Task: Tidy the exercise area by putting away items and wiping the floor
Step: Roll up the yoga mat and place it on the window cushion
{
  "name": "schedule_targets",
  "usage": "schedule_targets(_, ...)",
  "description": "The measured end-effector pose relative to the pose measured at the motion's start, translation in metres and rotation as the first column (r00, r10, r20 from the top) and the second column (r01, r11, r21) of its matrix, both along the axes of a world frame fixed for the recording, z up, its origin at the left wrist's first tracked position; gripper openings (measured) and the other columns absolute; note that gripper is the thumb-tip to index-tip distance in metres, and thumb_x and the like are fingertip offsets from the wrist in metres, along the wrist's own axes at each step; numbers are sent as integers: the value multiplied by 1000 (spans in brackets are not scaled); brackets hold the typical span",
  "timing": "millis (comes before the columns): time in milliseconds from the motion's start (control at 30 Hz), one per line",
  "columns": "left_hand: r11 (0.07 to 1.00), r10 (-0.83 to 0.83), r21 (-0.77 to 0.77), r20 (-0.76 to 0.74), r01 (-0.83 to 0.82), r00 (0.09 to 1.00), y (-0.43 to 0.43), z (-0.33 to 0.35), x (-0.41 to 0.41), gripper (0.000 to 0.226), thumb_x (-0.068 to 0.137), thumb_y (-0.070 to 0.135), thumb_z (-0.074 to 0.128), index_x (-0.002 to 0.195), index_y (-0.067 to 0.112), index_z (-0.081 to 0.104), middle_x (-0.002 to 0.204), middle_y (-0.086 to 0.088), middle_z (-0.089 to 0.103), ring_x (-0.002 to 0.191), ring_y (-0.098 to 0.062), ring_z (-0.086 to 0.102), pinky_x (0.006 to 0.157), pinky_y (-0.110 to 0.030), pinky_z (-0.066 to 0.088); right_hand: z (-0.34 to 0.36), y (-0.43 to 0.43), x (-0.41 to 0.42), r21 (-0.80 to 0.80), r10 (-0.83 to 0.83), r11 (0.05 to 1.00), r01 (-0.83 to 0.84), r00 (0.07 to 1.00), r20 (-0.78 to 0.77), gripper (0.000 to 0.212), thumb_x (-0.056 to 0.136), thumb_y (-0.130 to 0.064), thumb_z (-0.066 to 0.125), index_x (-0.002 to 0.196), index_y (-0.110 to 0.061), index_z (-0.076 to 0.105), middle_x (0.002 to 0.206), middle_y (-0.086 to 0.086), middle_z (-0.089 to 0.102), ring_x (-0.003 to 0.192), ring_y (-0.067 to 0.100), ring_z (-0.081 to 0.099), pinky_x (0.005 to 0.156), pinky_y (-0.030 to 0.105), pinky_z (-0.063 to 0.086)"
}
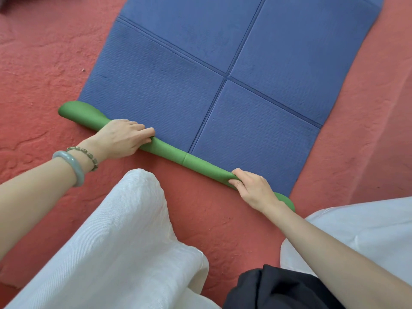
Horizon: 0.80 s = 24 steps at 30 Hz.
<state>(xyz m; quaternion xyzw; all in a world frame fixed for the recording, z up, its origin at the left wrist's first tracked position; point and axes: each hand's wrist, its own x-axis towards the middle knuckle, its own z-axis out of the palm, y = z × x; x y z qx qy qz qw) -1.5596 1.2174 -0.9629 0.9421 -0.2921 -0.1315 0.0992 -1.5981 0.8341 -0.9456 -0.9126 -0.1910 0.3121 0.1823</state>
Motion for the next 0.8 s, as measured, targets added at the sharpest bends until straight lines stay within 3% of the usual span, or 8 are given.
schedule_targets(167, 994, 105, 45, -38, -103, 994, -8, -5, 16, 28, 94, 39, 36, 89, 17, 54, 75, 0, 62, 74, -26, 60, 55, -36, 45, 0, 4, 32, -148, -22, 989, -3, 986, -164, 27, 99, -39, 37, 88, -14, 38, 68, 8, 51, 78, 37, 56, 66, 39, 38)
schedule_targets(267, 962, 271, 10, -17, -271, 962, -8, -2, 10, 35, 82, 48, 44, 95, 20, 59, 97, -2, 61, 87, -29, 54, 76, -42, 39, 1, 10, 27, -268, -2, 963, -31, 992, -123, 27, 100, -39, 33, 87, -15, 35, 82, 9, 60, 86, 33, 56, 68, 39, 35)
schedule_targets(367, 887, 449, -96, -49, -452, 892, -18, 0, 10, 26, 69, 33, 70, 90, 22, 61, 107, -5, 54, 92, -29, 47, 82, -42, 30, 2, 18, 16, -258, -48, 965, 44, 999, -12, 31, 98, -37, 35, 88, -11, 49, 84, 3, 54, 92, 29, 48, 81, 40, 40)
schedule_targets(433, 927, 355, -155, 59, -343, 933, -27, -4, 8, 9, 74, 16, 64, 79, 21, 59, 90, -2, 58, 82, -28, 48, 75, -39, 28, -4, 18, 16, -294, -42, 955, 47, 999, 24, 34, 97, -37, 40, 89, -8, 56, 92, 8, 52, 93, 28, 45, 85, 39, 37)
schedule_targets(500, 949, 256, -227, 151, -219, 955, -30, -13, 2, 14, 80, 4, 54, 79, 17, 60, 80, -2, 61, 75, -25, 45, 69, -37, 30, -9, 14, 18, -264, -74, 962, 73, 997, 5, 29, 94, -37, 48, 92, -9, 57, 91, 4, 47, 91, 26, 44, 85, 38, 37)
schedule_targets(633, 957, 123, -286, 239, -51, 963, -19, -21, -19, 19, 89, 3, 50, 100, 0, 66, 97, -14, 66, 88, -31, 55, 79, -39, 44, -8, 7, 29, -43, -479, 877, 478, 865, -150, 38, 75, -35, 74, 100, -22, 48, 73, -9, 40, 73, 14, 43, 68, 31, 36)
schedule_targets(700, 974, 26, -225, 232, 27, 972, -11, -21, -20, 32, 93, 22, 54, 110, -3, 65, 106, -16, 65, 97, -32, 58, 90, -41, 46, -12, 8, 30, -22, -464, 886, 463, 883, -79, 36, 71, -34, 78, 83, -20, 47, 69, -10, 40, 71, 16, 42, 64, 30, 32)
schedule_targets(800, 983, -75, -152, 198, 107, 977, -5, -21, -14, 44, 93, 35, 53, 117, -1, 63, 111, -15, 65, 99, -32, 60, 95, -39, 43, -18, 6, 23, 39, -296, 955, 294, 931, 214, 33, 72, -40, 71, 65, -15, 49, 66, -6, 45, 70, 17, 37, 66, 32, 34)
